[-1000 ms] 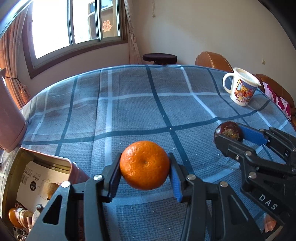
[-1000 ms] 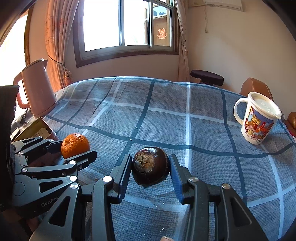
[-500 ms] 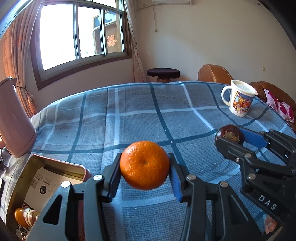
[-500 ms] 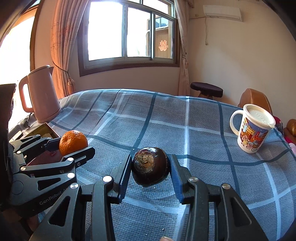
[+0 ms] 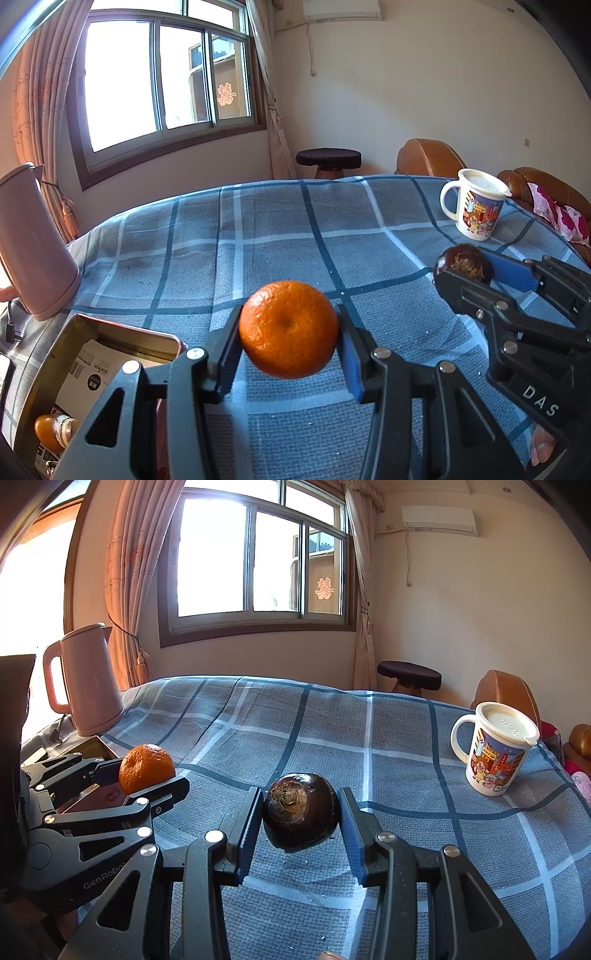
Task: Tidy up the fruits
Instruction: 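Carry the orange with left tool while right tool carries dark brown fruit to tin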
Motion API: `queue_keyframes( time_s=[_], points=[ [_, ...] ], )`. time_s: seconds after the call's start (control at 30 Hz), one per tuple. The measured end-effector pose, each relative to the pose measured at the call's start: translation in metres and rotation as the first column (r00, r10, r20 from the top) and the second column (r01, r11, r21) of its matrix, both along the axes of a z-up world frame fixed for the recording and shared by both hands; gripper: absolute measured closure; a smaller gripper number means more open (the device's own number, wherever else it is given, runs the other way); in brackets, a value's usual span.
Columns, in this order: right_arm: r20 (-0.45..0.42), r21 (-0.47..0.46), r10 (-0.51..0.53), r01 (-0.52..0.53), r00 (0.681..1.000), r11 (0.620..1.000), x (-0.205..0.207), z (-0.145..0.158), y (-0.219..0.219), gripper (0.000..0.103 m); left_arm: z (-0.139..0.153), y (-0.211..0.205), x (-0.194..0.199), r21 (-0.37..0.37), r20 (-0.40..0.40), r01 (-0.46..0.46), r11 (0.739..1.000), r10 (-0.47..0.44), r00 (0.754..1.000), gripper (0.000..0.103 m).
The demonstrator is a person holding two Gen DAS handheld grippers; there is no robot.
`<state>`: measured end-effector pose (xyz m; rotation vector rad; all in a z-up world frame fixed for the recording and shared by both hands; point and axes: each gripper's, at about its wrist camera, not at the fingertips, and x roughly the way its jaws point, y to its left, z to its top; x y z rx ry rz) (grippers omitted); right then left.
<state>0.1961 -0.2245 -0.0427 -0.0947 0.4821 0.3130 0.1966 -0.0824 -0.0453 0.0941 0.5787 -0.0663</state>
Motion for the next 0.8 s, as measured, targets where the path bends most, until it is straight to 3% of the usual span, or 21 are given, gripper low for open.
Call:
queue_keyframes(
  time_s=[0.8],
  points=[
    [0.112, 0.017, -0.026, 0.024, 0.993, 1.000, -0.018, 0.008, -0.004, 0.060, 0.008, 0.000, -0.013, -0.007, 0.075, -0.010, 1.000, 0.011, 0.997, 0.054]
  ],
)
